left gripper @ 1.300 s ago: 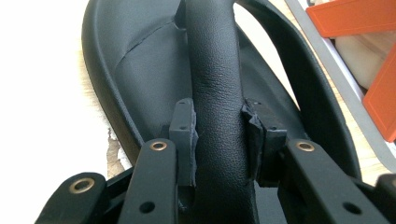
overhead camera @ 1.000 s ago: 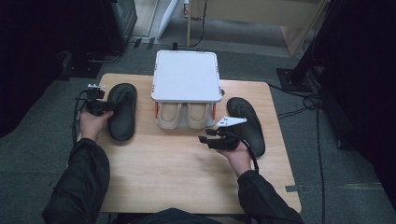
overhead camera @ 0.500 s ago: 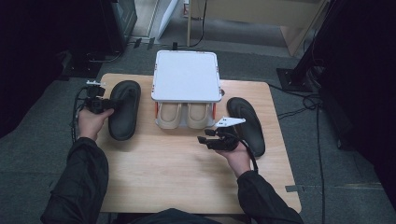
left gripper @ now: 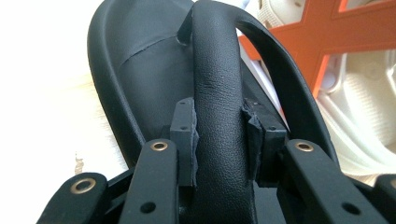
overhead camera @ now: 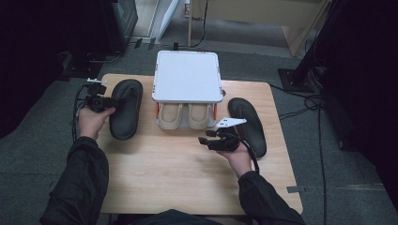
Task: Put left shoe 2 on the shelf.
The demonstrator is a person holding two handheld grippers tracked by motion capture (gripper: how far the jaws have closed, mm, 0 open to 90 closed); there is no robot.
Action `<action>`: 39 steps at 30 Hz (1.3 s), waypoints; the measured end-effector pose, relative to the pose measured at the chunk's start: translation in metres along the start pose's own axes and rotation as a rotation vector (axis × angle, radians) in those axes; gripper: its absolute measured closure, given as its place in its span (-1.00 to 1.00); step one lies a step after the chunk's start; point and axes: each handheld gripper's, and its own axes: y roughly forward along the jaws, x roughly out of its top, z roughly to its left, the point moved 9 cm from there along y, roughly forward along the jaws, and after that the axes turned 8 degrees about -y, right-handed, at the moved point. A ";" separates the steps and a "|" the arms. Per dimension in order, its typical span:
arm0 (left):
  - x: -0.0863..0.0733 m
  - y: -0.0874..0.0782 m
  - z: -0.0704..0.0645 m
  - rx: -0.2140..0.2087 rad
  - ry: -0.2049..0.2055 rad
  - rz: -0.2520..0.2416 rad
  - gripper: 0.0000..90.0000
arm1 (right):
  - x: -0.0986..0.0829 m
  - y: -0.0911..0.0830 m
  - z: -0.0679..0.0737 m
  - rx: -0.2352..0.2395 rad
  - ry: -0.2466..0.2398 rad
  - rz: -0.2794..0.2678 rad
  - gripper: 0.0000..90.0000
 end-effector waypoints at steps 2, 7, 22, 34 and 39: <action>0.002 0.001 -0.001 0.002 -0.002 0.014 0.51 | 0.001 0.000 0.000 0.000 -0.004 -0.005 0.13; 0.009 0.000 -0.007 0.015 0.022 0.024 0.51 | 0.002 0.000 0.001 0.006 -0.009 -0.006 0.13; 0.045 -0.021 -0.022 0.000 0.004 -0.008 0.51 | 0.003 -0.001 0.002 0.012 -0.019 -0.013 0.13; 0.078 -0.037 -0.042 -0.003 0.028 -0.018 0.51 | 0.003 -0.001 0.001 0.012 -0.013 -0.011 0.13; 0.090 -0.045 -0.051 0.010 0.050 -0.024 0.51 | 0.003 -0.001 0.001 0.011 -0.012 -0.011 0.13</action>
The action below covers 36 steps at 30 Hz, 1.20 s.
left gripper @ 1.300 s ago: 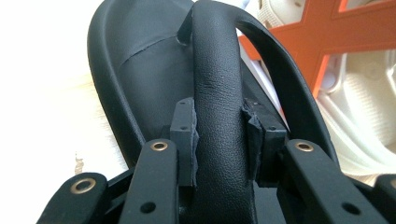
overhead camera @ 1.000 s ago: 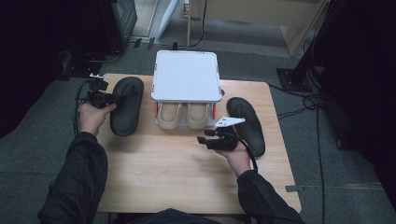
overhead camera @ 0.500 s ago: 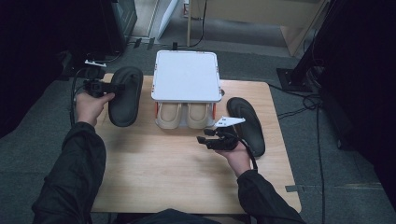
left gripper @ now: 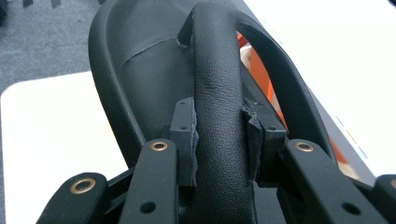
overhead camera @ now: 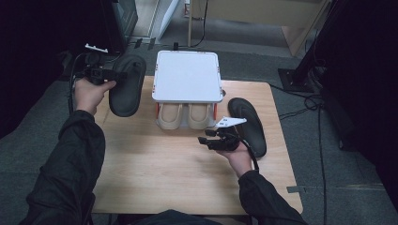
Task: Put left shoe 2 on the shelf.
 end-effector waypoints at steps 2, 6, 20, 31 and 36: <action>0.005 -0.003 -0.003 0.002 0.005 -0.003 0.51 | 0.000 0.000 0.000 -0.001 -0.002 -0.002 0.13; 0.015 -0.005 -0.009 0.008 0.010 -0.003 0.51 | 0.000 -0.001 -0.001 -0.003 -0.001 -0.003 0.13; 0.041 0.004 -0.049 -0.019 0.039 -0.005 0.51 | 0.001 -0.003 -0.001 -0.003 -0.001 -0.010 0.13; 0.049 0.023 -0.077 -0.039 0.037 -0.003 0.51 | 0.001 -0.004 0.001 0.001 -0.011 -0.010 0.14; 0.051 0.031 -0.089 -0.043 0.056 0.006 0.51 | 0.001 -0.004 0.000 0.001 -0.011 -0.013 0.14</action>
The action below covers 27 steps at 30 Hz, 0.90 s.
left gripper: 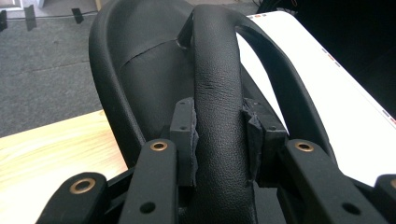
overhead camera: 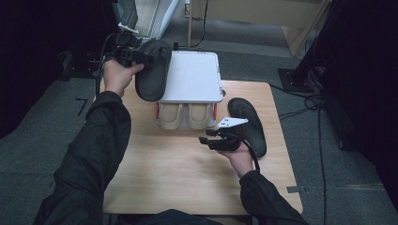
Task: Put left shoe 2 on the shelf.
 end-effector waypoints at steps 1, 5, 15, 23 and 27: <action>0.001 0.002 -0.003 -0.001 0.003 0.002 0.51 | 0.000 0.000 0.000 0.000 0.000 -0.001 0.14; 0.002 0.010 -0.012 -0.004 0.019 0.005 0.51 | 0.000 -0.001 0.001 0.002 -0.002 -0.002 0.14; 0.006 0.028 -0.027 -0.017 0.007 0.004 0.51 | -0.004 -0.007 -0.002 -0.013 0.007 -0.007 0.14; 0.003 0.043 -0.032 -0.031 -0.009 0.001 0.51 | -0.006 -0.011 -0.004 -0.023 0.010 -0.007 0.14; -0.002 0.051 -0.031 -0.013 0.004 0.010 0.51 | -0.006 -0.012 -0.005 -0.031 0.008 -0.008 0.14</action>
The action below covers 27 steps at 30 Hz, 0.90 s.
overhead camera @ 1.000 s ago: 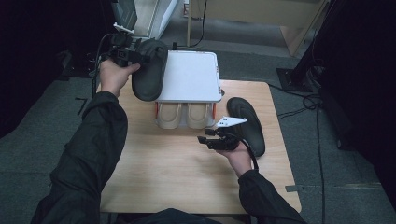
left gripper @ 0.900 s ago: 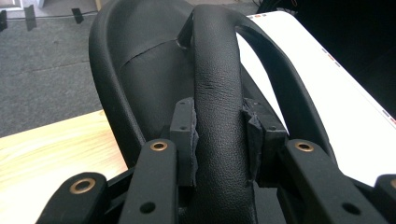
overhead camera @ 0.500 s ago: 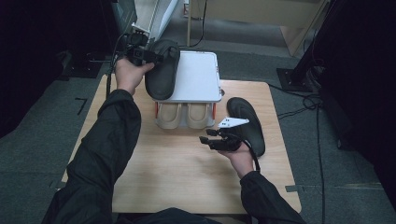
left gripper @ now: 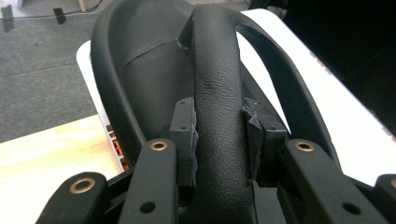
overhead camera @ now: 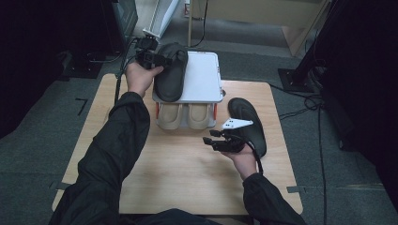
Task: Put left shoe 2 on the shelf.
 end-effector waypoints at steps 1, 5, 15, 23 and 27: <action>-0.001 0.001 0.001 -0.003 -0.008 0.006 0.51 | 0.000 0.000 0.000 -0.002 -0.002 -0.002 0.14; -0.003 0.004 0.003 -0.010 -0.020 0.003 0.51 | 0.001 0.000 -0.001 -0.005 0.004 -0.004 0.14; -0.006 0.008 0.003 -0.012 -0.019 0.016 0.51 | 0.001 0.000 -0.001 -0.001 0.003 -0.005 0.14; -0.008 0.007 0.003 -0.015 0.005 0.014 0.46 | 0.001 0.000 -0.002 -0.003 -0.003 -0.004 0.14; -0.005 0.001 0.003 -0.021 0.019 0.000 0.33 | 0.001 -0.001 -0.003 -0.005 0.003 -0.007 0.13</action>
